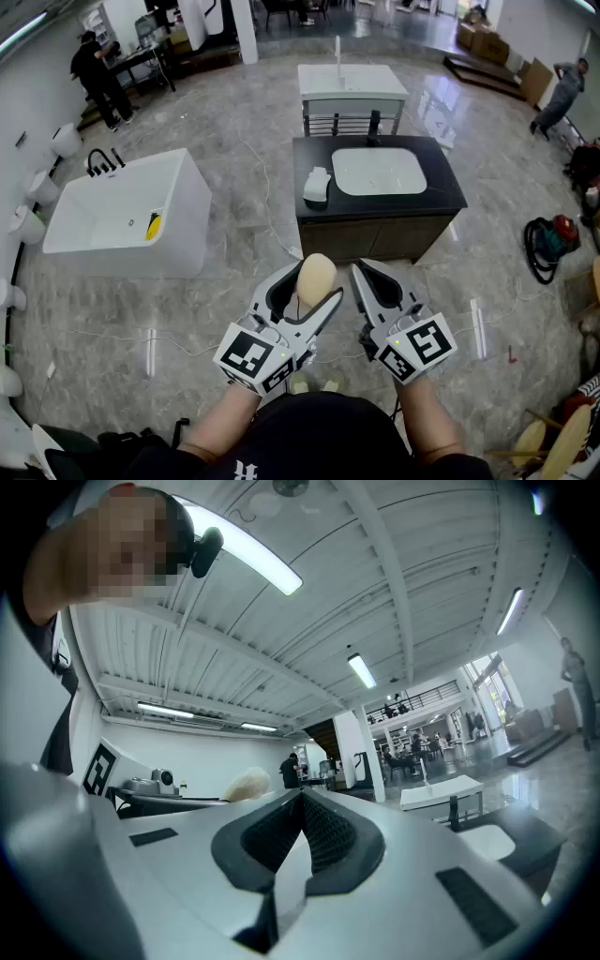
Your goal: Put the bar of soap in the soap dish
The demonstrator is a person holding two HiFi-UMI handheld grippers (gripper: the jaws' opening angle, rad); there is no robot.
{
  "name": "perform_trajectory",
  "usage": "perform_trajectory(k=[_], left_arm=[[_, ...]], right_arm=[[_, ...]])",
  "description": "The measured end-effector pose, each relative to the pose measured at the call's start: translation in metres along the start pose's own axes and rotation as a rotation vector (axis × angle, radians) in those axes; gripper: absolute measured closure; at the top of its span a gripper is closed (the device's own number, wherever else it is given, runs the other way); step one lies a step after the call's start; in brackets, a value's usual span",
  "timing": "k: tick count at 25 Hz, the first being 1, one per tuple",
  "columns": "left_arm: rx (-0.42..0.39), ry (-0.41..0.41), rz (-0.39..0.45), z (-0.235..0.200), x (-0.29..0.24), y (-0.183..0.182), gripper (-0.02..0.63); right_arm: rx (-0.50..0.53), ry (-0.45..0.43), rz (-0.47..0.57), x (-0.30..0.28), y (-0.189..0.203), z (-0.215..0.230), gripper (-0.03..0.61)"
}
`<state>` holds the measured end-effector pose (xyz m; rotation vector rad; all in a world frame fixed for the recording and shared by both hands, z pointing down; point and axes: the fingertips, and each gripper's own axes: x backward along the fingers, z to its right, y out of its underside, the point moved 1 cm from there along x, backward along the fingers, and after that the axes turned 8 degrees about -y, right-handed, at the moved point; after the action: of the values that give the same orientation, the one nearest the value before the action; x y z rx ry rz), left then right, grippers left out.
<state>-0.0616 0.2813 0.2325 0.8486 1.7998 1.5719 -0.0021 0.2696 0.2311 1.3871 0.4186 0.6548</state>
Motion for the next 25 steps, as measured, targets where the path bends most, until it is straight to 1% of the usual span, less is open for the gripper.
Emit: perform_trajectory(k=[7,10,14,21,25], left_arm=[[-0.008,0.005,0.005,-0.001,0.001,0.000,0.321],[-0.006,0.004,0.003,-0.001,0.001,-0.001,0.321],[-0.006,0.001,0.006,-0.002,0.000,-0.002,0.321],[0.000,-0.011,0.012,0.001,0.001,-0.004,0.321],[-0.011,-0.025,0.005,0.003,-0.003,-0.001,0.321]], right_arm=[[0.002,-0.005,-0.001,-0.001,0.000,-0.003,0.572],[-0.018,-0.032,0.004,-0.003,-0.001,-0.006,0.572],[-0.039,-0.034,0.022,-0.001,-0.003,-0.005,0.571],[-0.058,-0.042,0.044,0.006,-0.005,-0.003,0.572],[-0.057,-0.049,0.046,0.011,-0.005,0.001,0.572]])
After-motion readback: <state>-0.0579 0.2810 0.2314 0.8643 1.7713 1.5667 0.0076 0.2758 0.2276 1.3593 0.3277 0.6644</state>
